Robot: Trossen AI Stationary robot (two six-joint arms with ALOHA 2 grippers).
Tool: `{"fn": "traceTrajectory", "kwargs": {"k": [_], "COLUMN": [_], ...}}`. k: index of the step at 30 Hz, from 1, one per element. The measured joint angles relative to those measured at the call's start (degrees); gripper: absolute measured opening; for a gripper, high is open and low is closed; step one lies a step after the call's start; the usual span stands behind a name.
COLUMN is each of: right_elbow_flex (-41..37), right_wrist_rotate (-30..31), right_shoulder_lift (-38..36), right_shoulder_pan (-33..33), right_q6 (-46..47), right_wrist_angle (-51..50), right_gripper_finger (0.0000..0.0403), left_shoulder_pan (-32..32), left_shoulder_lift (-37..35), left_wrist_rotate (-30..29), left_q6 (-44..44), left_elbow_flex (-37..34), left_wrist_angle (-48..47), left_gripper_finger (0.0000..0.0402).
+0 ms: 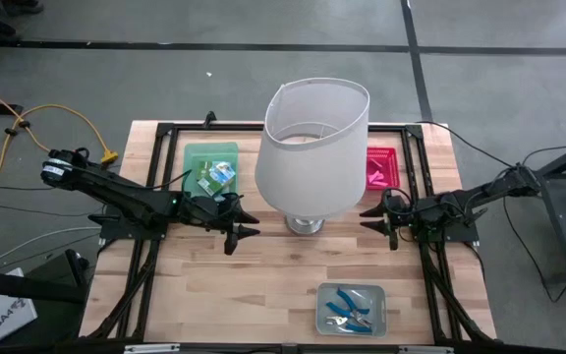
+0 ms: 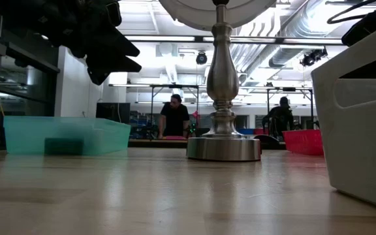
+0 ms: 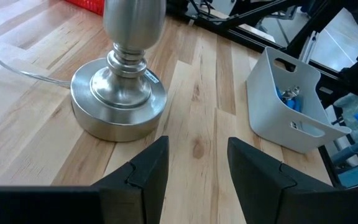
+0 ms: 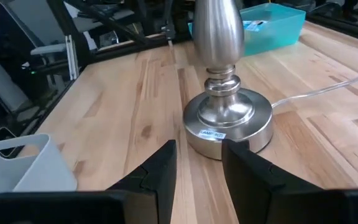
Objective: Pick & Place School Supplies
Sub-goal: Return to Home Position
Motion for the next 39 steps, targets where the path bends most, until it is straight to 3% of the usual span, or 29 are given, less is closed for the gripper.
{"fn": "traceTrajectory", "kwargs": {"k": [8,17,28,39], "right_elbow_flex": [-2.55,-2.56,-2.60,-2.64], "right_wrist_rotate": [-7.69,-8.12,-17.46,-17.93], "right_shoulder_lift": [0.03,0.32,0.34,0.34], "right_shoulder_pan": [0.04,0.04,0.04,0.04], "right_q6": [1.63,-0.04,0.49,0.39], "right_wrist_angle": [6.41,6.10,4.25,4.18], "right_gripper_finger": [0.0119,0.0119,0.0117,0.0109], "left_shoulder_pan": [0.00,0.00,0.00,-0.01], "left_shoulder_lift": [0.00,0.00,0.00,0.01], "left_wrist_rotate": [0.00,0.02,0.02,0.70], "left_q6": [0.02,0.02,0.02,-0.27], "left_elbow_flex": [0.02,0.02,0.02,0.02], "left_wrist_angle": [0.00,0.00,0.19,0.20], "left_gripper_finger": [0.0159,0.0159,0.0159,0.0159]}}
